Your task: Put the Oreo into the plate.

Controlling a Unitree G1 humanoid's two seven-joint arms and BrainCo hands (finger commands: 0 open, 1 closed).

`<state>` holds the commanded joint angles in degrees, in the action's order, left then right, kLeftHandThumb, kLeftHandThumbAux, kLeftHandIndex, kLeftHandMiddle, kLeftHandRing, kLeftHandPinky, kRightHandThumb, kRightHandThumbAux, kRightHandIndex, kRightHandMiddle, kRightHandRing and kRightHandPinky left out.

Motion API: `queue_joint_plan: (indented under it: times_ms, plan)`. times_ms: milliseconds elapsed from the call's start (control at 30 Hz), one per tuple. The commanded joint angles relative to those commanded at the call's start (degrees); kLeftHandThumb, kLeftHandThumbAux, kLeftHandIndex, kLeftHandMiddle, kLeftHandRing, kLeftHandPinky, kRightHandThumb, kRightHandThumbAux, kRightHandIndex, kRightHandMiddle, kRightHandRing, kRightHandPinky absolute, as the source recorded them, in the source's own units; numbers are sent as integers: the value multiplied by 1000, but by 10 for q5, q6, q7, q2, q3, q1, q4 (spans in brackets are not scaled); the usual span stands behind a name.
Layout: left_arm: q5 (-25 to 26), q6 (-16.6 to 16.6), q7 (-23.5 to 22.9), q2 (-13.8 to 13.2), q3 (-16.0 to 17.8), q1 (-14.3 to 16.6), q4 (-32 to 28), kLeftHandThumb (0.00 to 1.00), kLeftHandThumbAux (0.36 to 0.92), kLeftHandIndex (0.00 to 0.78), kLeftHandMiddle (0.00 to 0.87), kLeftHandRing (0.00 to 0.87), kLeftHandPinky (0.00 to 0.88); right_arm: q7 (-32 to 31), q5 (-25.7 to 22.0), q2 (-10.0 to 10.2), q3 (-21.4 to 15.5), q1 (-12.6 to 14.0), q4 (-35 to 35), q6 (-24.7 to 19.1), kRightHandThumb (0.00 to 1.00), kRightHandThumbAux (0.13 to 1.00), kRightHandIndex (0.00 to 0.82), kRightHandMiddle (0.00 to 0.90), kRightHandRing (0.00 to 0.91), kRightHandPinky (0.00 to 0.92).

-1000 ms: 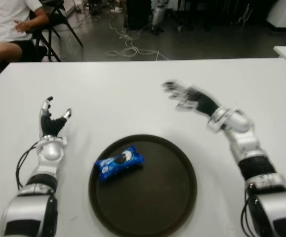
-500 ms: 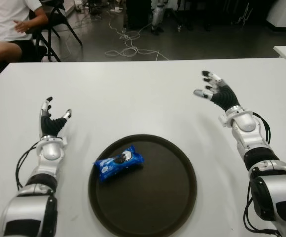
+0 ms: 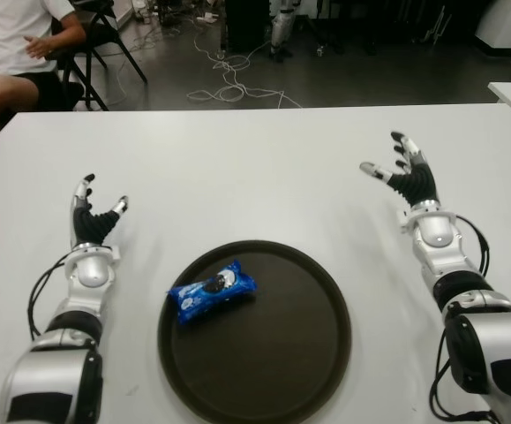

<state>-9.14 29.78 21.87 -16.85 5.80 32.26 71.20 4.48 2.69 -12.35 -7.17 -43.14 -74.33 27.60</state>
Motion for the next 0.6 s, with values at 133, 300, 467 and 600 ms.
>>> queue_joint_plan:
  times_ms: [133, 300, 467, 600]
  plan:
    - [1, 1, -2, -1, 1, 0, 1, 0, 741, 51, 69, 43, 31, -4, -6, 0, -11, -2, -3, -14, 0, 680, 33, 5, 0, 0]
    - [2, 2, -5, 0, 2, 0, 1, 0, 740, 48, 66, 42, 33, -5, -5, 0, -17, -5, -4, -26, 0, 696, 29, 6, 0, 0]
    - [7, 5, -13, -1, 6, 0, 1, 0, 733, 46, 58, 33, 27, 0, -5, 2, -22, -7, -6, -37, 0, 710, 41, 21, 4, 2]
    - [9, 7, -15, -1, 6, -2, -1, 0, 734, 41, 49, 23, 20, 2, -10, 5, -31, -9, -5, -47, 0, 715, 51, 38, 16, 11]
